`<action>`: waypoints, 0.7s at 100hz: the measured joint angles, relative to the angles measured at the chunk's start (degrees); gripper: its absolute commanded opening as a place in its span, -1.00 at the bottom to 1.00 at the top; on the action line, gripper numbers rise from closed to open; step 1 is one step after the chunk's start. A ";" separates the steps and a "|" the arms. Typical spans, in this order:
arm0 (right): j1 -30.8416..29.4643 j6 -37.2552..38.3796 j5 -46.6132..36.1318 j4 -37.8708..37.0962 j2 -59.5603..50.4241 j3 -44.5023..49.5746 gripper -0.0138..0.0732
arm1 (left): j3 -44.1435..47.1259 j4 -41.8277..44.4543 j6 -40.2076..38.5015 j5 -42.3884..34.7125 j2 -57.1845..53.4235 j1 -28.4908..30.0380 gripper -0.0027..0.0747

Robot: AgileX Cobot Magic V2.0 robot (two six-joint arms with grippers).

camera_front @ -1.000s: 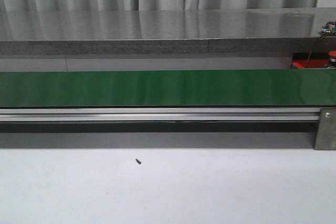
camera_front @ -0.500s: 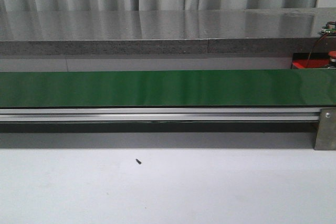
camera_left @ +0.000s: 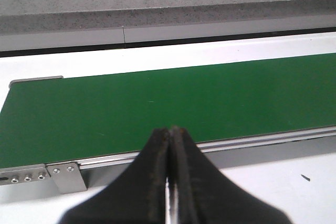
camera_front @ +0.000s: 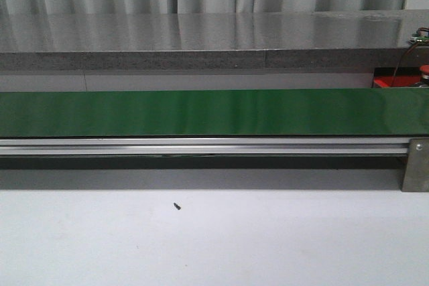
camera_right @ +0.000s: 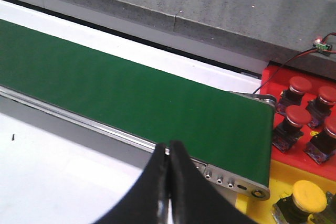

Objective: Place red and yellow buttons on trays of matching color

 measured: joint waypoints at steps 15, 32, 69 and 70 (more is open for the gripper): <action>0.00 0.00 0.00 0.00 0.00 0.00 -0.95 | 0.00 0.00 0.00 0.00 0.00 0.00 -0.98; 0.00 0.00 -2.11 0.22 -0.11 1.17 -0.95 | 0.00 0.00 0.00 0.00 0.00 0.00 -0.98; 0.00 25.69 -10.54 -19.97 -11.94 11.80 -0.95 | 0.00 0.00 0.00 0.00 0.00 0.00 -0.98; 0.00 27.03 -10.52 -21.08 -12.62 12.32 -0.95 | 0.00 0.00 0.00 0.00 0.00 0.00 -0.98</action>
